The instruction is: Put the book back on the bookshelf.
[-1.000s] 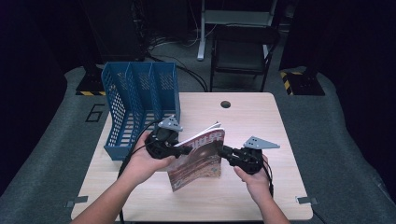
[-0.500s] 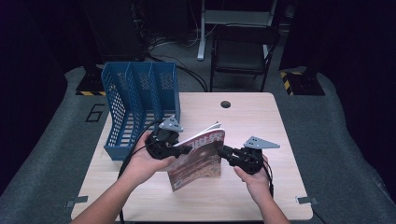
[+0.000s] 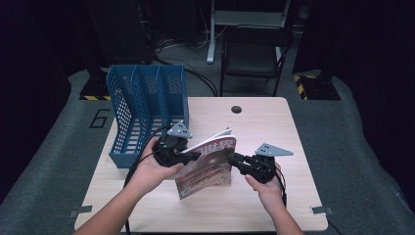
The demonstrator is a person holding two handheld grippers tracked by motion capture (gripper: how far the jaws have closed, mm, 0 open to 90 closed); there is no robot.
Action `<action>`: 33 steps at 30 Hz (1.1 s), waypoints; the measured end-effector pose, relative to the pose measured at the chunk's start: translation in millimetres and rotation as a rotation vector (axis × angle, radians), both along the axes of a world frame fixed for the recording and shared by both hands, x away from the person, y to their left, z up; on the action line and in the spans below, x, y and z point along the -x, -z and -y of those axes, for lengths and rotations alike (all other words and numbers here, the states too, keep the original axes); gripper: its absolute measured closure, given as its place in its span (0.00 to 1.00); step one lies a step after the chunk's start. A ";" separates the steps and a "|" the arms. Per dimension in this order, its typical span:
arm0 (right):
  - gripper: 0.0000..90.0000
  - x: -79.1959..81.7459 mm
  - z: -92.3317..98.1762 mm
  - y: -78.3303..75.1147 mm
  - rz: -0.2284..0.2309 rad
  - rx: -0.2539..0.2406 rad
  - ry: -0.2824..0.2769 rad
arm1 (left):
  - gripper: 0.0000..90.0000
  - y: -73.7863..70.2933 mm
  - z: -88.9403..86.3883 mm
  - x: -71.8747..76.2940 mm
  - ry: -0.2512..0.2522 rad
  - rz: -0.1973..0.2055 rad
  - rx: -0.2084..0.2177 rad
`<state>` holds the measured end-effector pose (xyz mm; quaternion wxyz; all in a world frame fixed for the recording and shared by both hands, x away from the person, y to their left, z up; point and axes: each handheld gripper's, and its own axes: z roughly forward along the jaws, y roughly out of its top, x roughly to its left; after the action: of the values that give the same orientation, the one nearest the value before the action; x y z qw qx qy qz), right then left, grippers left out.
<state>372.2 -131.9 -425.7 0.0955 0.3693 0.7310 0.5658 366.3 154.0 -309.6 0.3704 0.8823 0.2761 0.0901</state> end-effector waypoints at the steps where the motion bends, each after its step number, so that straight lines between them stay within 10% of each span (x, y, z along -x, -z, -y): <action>1: 0.78 0.0 0.1 0.0 0.000 0.000 -0.001 | 0.93 -0.1 -0.2 -0.6 -0.004 -0.001 0.000; 33: 0.67 4.4 4.5 -3.3 -0.006 0.017 0.012 | 0.93 -33.9 -14.0 -6.6 -0.039 0.028 0.037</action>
<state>367.8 -136.5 -422.5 0.0998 0.3744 0.7339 0.5579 372.9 168.0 -275.7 0.3887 0.8683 0.2899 0.1044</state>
